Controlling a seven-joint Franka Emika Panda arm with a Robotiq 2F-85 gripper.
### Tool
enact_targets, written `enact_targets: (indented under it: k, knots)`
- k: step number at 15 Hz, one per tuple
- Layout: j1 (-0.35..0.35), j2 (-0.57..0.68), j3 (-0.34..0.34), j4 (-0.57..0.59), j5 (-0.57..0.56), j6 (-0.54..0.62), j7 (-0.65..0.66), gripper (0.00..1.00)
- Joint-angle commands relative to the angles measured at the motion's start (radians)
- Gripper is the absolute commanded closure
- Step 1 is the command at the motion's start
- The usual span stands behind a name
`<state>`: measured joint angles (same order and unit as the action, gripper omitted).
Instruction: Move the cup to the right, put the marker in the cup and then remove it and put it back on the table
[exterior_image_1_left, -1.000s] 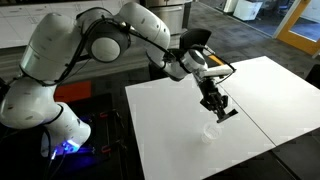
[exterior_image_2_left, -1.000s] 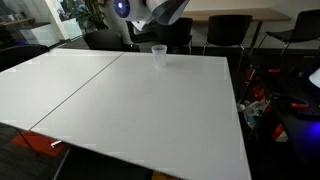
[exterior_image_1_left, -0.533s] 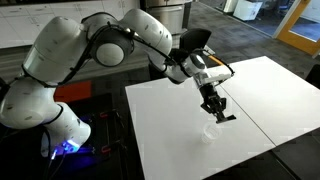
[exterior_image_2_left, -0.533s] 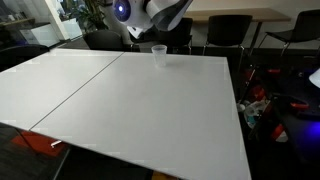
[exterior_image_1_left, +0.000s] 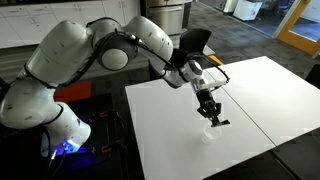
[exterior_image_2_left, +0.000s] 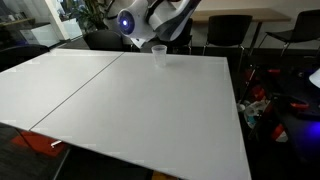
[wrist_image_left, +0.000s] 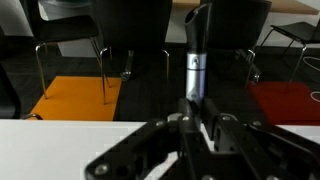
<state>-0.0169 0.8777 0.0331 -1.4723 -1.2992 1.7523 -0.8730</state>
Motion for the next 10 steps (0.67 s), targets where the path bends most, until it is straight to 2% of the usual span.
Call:
enact_targets:
  k: [1,10]
  knots:
    - [0.002,0.035,-0.007,0.032,0.021,0.028,0.021,0.96]
    - [-0.004,0.105,-0.012,0.086,0.035,0.076,0.049,0.96]
